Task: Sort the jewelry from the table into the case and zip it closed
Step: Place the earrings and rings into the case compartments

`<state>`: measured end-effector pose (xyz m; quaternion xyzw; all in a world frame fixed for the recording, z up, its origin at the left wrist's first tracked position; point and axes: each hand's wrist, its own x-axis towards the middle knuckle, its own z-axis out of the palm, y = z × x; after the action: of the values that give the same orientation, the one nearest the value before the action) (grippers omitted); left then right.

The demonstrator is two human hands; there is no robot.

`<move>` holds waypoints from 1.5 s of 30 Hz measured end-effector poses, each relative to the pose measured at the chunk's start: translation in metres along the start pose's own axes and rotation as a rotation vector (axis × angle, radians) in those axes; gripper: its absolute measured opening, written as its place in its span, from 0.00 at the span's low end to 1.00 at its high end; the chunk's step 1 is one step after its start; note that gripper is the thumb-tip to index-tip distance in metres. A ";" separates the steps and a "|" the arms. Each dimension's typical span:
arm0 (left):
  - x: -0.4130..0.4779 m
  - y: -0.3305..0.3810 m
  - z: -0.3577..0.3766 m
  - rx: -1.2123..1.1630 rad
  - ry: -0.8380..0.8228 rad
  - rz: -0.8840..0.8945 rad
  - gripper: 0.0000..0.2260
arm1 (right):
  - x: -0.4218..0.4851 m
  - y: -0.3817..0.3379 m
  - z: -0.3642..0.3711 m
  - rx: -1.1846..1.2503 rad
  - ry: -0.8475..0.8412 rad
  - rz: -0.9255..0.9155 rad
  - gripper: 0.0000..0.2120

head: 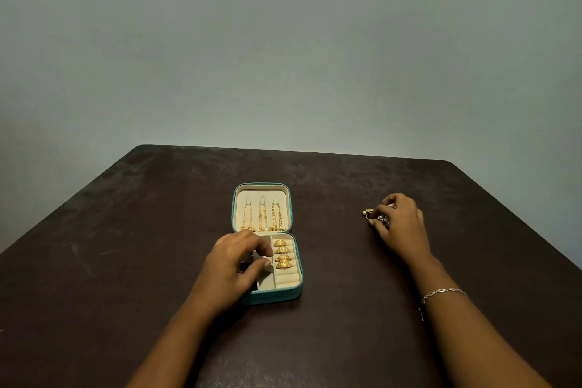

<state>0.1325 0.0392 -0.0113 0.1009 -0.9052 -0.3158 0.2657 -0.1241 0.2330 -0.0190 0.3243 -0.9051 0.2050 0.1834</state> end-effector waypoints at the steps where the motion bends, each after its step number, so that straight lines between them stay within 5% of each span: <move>1: 0.000 0.000 0.000 -0.003 0.002 0.000 0.03 | 0.001 -0.001 0.000 -0.024 0.008 -0.013 0.06; 8: 0.001 -0.001 0.000 0.017 0.009 0.003 0.02 | 0.006 -0.005 0.004 -0.131 -0.046 -0.002 0.07; 17: 0.003 0.002 -0.001 0.000 0.006 0.009 0.04 | 0.000 -0.003 -0.006 0.429 -0.042 0.125 0.08; 27: 0.002 0.005 0.001 0.022 0.031 0.039 0.10 | -0.025 -0.083 -0.021 0.678 -0.241 -0.135 0.10; 34: 0.002 0.007 0.002 0.063 0.046 0.075 0.10 | -0.049 -0.136 -0.006 0.446 -0.225 -0.475 0.17; 45: 0.003 0.003 0.005 0.067 0.094 0.030 0.04 | -0.055 -0.145 -0.012 0.618 -0.275 -0.427 0.04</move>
<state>0.1274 0.0435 -0.0119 0.1107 -0.9033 -0.2761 0.3092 0.0140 0.1652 0.0024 0.5694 -0.7292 0.3795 -0.0071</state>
